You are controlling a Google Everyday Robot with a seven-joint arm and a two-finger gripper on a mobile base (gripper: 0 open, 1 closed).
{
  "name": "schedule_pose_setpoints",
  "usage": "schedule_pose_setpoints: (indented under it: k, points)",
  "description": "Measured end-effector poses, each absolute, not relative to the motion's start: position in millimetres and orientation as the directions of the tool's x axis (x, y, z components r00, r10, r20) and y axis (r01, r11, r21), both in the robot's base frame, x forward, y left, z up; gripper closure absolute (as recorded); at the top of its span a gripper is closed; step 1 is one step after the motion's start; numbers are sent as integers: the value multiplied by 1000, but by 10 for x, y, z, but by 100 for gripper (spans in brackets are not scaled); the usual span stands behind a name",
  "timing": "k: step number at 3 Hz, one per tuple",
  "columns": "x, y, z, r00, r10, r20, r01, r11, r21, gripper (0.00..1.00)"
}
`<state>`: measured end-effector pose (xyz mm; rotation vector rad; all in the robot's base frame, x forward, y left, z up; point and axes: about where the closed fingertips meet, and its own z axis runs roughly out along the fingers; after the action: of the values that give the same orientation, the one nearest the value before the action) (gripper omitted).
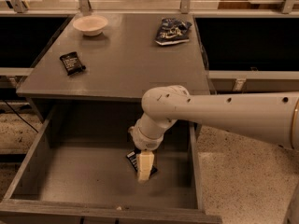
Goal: Pick rxbar blueberry from top drawer and place on counter
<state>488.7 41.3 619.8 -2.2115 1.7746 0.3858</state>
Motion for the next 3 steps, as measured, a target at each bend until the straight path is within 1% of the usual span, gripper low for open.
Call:
schedule_pose_setpoints:
  k: [1,2,3]
  points:
    - [4887,413,6198,210,-903,-376,-977,-207,-50,0]
    - [4728,322,5937,196,-901,-387,-978,-210,-8,0]
    - [4637,287,5872,208,-892,-402,-973,-232,13,0]
